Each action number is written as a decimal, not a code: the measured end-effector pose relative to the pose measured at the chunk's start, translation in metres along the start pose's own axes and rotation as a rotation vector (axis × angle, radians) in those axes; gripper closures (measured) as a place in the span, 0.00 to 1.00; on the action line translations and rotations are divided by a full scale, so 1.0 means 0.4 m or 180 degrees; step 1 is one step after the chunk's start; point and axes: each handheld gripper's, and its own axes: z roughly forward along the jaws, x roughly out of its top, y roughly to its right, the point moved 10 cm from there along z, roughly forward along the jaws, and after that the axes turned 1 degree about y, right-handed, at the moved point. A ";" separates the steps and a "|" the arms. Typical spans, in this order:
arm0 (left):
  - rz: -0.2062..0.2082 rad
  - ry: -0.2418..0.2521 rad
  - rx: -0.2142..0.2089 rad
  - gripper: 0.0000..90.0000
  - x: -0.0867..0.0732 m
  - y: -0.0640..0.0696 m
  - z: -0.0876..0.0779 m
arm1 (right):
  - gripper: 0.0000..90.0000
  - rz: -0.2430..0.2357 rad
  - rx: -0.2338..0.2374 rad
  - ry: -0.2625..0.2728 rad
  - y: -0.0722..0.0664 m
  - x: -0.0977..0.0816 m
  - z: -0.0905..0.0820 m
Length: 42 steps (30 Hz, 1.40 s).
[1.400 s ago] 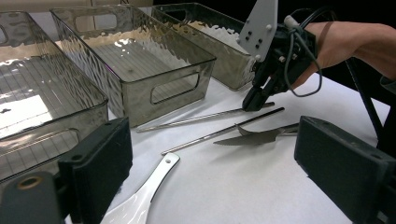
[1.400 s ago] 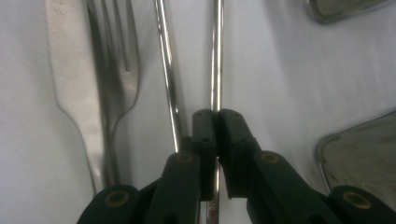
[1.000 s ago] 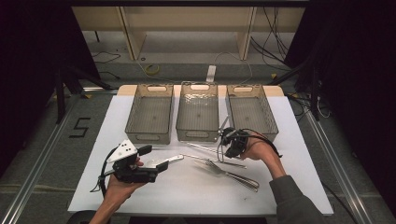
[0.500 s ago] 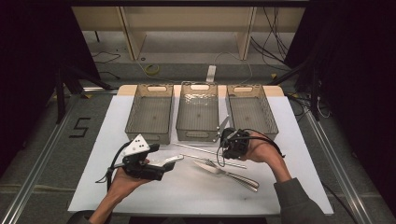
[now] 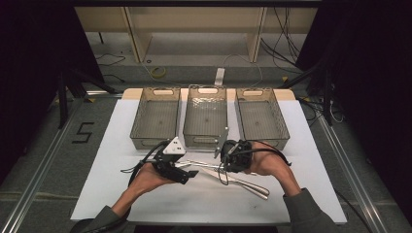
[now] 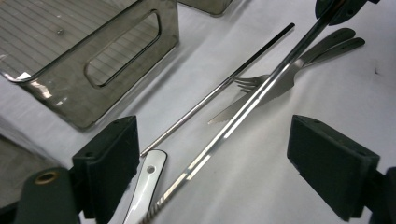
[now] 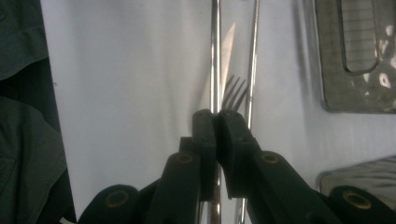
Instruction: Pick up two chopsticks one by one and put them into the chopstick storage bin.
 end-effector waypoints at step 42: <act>0.0855 -0.0665 -0.0657 0.94 -0.057 0.119 0.005 | 0.90 -0.0400 0.0109 0.0006 -0.045 0.014 0.001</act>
